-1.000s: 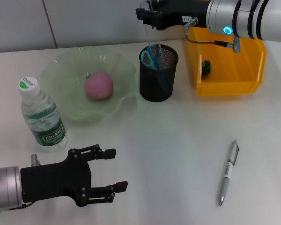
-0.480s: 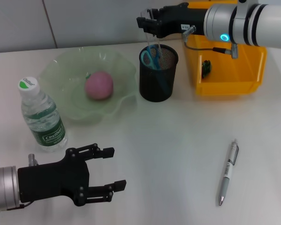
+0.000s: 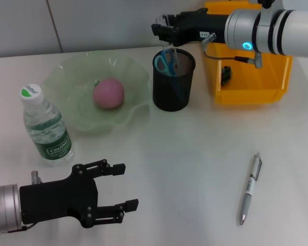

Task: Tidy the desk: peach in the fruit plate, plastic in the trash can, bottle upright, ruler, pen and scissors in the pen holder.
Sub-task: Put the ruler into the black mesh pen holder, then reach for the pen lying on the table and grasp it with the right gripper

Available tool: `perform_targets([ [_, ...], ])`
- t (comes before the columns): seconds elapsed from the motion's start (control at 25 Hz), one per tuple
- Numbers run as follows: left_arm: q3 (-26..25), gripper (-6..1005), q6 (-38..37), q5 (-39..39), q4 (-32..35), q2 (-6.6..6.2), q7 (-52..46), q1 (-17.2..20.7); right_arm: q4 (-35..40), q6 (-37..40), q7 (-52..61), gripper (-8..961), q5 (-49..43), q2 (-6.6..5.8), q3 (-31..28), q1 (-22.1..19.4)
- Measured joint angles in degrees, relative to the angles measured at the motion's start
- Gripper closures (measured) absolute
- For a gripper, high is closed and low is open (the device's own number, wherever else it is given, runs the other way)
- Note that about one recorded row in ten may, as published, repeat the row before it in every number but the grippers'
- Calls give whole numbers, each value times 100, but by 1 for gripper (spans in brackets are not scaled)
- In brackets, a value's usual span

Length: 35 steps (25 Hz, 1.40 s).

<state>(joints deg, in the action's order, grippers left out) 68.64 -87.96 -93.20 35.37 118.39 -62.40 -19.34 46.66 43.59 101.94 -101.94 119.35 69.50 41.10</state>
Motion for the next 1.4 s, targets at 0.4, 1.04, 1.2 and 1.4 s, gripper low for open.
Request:
perform_targets([
  [0.4, 0, 190, -2, -24, -39, 0, 0, -23, -17, 40, 5, 514, -26, -4, 50, -58],
  [1.04, 0, 191, -1, -33, -39, -9, 0, -44, 185, 262, 68, 189, -3, -26, -13, -193],
  [1.2, 0, 191, 24, -33, -39, -9, 3, -47, 268, 281, 101, 161, 4, -25, -15, -250],
  [1.4, 0, 191, 33, -32, -39, -9, 12, -50, 382, 328, 131, 161, 28, -18, -16, -325],
])
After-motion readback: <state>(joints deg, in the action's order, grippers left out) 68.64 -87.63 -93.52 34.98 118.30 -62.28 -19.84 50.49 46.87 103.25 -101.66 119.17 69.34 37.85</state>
